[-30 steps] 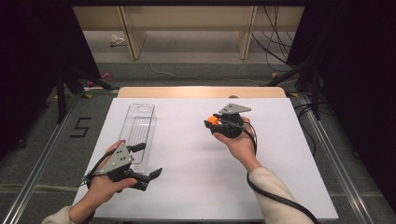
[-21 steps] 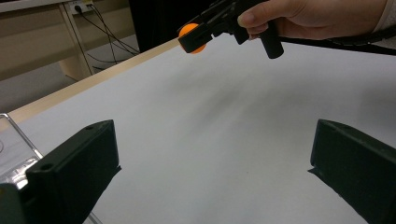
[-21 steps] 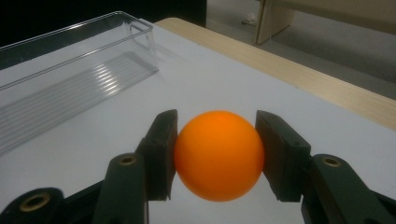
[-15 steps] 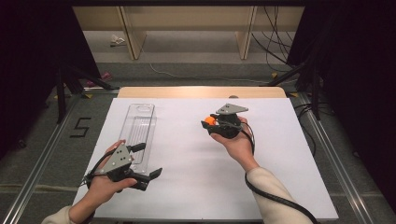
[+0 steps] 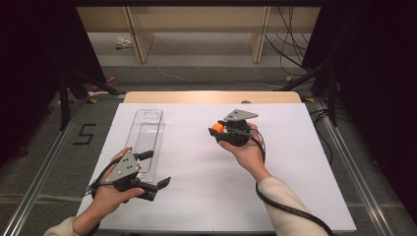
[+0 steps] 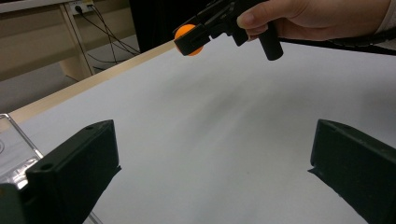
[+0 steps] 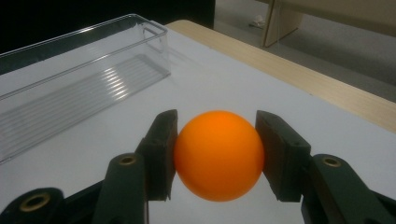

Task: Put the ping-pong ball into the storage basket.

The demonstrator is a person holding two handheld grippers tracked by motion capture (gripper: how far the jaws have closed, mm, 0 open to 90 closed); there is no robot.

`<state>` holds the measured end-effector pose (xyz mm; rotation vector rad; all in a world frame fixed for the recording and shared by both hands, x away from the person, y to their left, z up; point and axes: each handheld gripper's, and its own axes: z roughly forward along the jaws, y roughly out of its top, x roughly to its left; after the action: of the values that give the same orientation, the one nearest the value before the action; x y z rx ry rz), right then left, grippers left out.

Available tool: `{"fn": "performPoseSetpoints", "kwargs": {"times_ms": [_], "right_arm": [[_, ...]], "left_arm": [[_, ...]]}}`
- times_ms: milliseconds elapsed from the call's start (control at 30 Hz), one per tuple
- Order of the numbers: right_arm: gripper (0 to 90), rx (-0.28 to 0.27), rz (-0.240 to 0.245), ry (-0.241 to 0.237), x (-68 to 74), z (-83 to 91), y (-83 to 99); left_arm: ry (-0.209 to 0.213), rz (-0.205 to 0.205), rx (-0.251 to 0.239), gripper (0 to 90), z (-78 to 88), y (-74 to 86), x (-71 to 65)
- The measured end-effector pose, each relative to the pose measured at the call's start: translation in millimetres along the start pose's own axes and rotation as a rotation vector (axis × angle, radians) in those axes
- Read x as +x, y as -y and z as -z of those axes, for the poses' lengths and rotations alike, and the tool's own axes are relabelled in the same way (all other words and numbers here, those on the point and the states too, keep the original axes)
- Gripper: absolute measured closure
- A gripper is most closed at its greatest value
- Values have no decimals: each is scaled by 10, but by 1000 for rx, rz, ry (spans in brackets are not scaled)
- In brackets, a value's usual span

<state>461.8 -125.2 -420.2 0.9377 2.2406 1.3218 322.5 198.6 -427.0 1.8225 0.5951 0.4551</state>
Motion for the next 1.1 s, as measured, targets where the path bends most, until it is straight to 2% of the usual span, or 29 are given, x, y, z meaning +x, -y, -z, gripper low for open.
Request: {"fn": "performPoseSetpoints", "kwargs": {"times_ms": [1100], "right_arm": [[516, 4, 37, -48, 203, -85, -63]], "left_arm": [[1, 0, 1, 5, -1, 0, 0]]}}
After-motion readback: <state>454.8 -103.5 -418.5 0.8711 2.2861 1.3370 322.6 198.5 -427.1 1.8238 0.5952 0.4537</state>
